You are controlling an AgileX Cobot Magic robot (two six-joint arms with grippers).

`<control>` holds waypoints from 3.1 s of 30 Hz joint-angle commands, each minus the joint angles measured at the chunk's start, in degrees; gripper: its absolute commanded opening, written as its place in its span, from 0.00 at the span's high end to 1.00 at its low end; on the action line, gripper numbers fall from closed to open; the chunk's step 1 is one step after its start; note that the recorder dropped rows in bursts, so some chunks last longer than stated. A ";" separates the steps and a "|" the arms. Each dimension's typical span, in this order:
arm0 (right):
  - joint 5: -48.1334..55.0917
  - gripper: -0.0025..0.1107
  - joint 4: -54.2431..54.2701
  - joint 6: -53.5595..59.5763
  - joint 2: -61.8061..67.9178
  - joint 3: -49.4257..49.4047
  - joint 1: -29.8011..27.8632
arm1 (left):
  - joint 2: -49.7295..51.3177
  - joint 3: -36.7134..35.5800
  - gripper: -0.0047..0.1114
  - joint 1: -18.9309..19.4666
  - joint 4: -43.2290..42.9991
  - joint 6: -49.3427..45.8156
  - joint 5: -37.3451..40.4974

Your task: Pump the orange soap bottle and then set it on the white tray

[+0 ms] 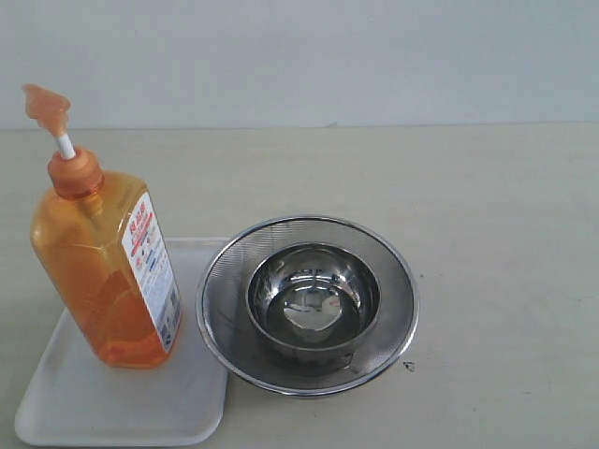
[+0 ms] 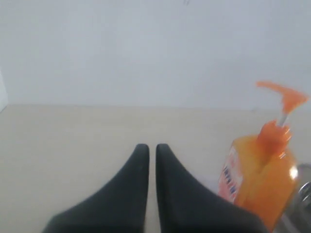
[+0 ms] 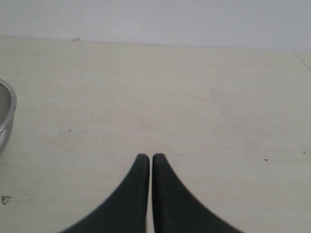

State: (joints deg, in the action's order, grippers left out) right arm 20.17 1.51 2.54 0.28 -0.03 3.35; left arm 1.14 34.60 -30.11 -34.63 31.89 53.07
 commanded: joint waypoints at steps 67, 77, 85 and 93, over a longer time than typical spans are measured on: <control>-0.63 0.98 0.55 0.30 -0.28 0.03 -0.41 | -1.14 -34.60 0.92 31.65 40.37 -35.38 -36.14; -0.63 0.98 0.55 0.39 -0.28 0.03 -0.41 | -1.14 -34.60 0.92 31.65 41.46 -33.69 -36.14; -0.63 0.98 0.55 0.39 -0.28 0.03 -0.41 | -1.14 -34.60 0.92 31.65 41.46 -33.69 -36.14; -0.63 0.98 0.55 0.39 -0.28 0.03 -0.41 | -1.14 -34.60 0.92 31.65 41.46 -33.69 -36.14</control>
State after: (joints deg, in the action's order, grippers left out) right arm 20.27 2.00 2.76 0.28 -0.03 3.35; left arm 0.17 0.16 1.33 6.42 -2.23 16.78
